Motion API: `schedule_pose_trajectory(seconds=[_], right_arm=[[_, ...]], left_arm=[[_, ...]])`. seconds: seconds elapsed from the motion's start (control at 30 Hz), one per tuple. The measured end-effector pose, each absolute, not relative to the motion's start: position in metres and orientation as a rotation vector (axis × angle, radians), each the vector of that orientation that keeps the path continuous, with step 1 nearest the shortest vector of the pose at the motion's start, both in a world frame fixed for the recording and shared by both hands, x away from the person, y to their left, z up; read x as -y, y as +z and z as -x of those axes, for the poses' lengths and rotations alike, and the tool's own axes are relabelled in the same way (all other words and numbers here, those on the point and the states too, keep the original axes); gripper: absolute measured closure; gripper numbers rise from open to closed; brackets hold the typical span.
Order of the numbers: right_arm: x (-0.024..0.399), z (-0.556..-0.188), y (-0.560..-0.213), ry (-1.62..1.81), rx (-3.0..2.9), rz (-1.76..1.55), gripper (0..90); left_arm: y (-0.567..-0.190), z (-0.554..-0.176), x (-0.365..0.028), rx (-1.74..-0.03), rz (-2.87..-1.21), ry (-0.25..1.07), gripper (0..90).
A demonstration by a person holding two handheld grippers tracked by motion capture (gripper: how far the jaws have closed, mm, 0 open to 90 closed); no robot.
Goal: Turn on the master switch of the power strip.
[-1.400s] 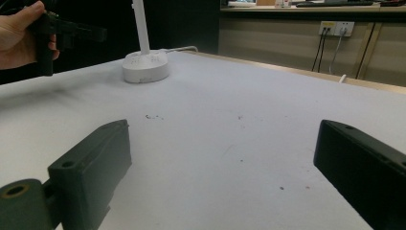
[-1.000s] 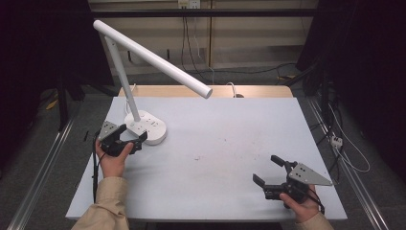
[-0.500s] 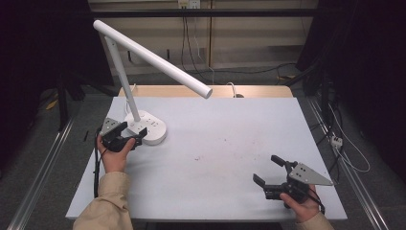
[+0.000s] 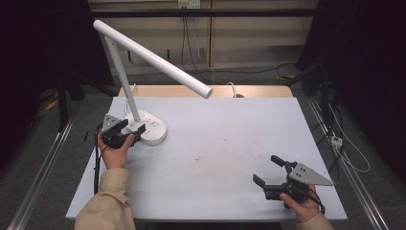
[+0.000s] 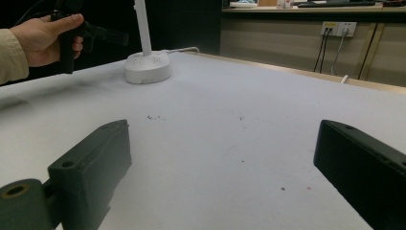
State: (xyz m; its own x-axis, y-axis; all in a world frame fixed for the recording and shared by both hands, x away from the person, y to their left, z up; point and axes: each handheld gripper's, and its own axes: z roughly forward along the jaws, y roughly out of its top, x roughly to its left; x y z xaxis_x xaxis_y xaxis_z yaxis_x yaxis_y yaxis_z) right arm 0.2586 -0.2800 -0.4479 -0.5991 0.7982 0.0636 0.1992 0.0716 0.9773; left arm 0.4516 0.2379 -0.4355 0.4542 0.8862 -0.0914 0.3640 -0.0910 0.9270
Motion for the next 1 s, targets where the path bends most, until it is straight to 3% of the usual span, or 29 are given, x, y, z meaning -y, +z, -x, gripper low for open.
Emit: schedule_pose_trajectory(seconds=[1.0], right_arm=[[0.281,-0.258,-0.448,1.559,-1.853,-0.986,5.1]], left_arm=[[-0.441,-0.469,-0.247,-1.168,-1.671,0.663,56.3]])
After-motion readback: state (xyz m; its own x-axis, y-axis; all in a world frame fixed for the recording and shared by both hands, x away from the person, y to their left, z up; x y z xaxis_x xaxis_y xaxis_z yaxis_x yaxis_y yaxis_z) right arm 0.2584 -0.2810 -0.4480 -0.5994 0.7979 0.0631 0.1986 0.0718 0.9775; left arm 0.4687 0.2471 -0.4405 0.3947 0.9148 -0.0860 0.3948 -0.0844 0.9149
